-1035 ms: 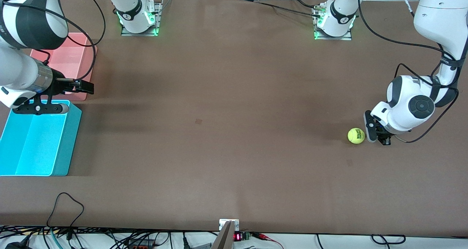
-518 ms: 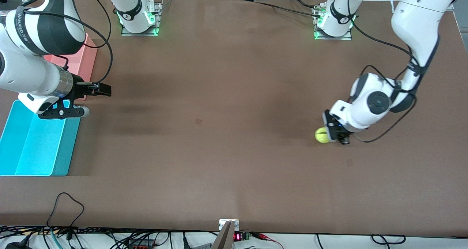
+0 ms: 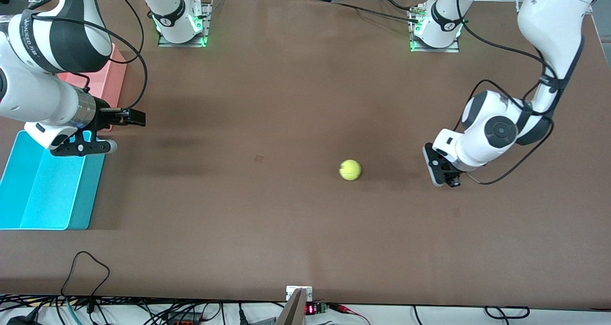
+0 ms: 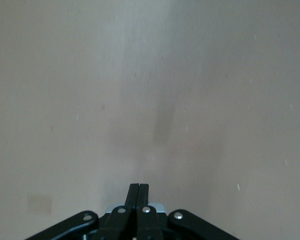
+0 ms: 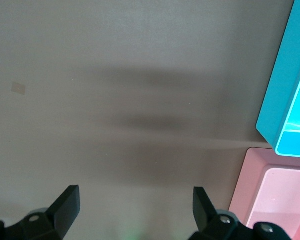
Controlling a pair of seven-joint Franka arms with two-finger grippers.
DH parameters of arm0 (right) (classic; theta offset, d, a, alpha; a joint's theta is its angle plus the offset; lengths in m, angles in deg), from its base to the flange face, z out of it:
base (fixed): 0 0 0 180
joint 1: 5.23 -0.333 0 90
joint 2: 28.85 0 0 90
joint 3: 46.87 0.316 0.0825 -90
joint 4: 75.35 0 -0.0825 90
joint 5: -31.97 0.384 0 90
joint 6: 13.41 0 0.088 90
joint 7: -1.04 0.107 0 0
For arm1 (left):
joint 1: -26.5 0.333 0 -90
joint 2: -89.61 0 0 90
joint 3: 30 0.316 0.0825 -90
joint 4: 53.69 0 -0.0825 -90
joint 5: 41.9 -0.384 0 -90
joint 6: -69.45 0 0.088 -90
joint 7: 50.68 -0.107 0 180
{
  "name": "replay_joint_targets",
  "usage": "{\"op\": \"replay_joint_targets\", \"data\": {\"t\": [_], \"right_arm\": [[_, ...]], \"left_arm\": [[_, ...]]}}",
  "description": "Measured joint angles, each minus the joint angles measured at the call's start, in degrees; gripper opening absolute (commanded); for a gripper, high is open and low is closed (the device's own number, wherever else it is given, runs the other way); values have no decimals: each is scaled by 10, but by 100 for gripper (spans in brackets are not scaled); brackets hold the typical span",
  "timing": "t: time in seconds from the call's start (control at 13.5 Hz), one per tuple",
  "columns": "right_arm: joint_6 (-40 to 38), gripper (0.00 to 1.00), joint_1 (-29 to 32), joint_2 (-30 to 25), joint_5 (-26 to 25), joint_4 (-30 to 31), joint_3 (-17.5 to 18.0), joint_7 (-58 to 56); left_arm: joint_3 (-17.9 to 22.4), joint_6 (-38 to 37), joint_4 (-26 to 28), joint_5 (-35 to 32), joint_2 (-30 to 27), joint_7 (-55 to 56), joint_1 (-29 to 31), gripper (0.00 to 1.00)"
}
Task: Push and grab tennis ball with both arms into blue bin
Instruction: 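Push the tennis ball with the left gripper toward the right gripper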
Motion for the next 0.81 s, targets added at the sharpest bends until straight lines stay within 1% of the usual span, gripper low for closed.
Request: {"op": "replay_joint_targets", "data": {"t": [0.37, 0.44, 0.59, 0.67, 0.74, 0.81], "right_arm": [[22, 100, -1, 2, 0, 11, 0, 0], [29, 100, -1, 2, 0, 17, 0, 0], [40, 100, -1, 2, 1, 30, 0, 0], [57, 100, -2, 1, 2, 41, 2, 0], [87, 100, -3, -1, 3, 60, 7, 0], [126, 100, -3, -6, 4, 90, 15, 0]], "left_arm": [[-2, -119, -11, 0, -74, 0, 38, 1], [-2, -157, -21, 0, -88, -1, 48, 1], [-2, -252, -61, 0, -106, -1, 63, 1], [-2, -300, -88, 0, -110, -1, 66, 6], [-2, -341, -113, 1, -113, 3, 67, 16], [-2, -375, -133, 1, -115, 15, 68, 41]]}}
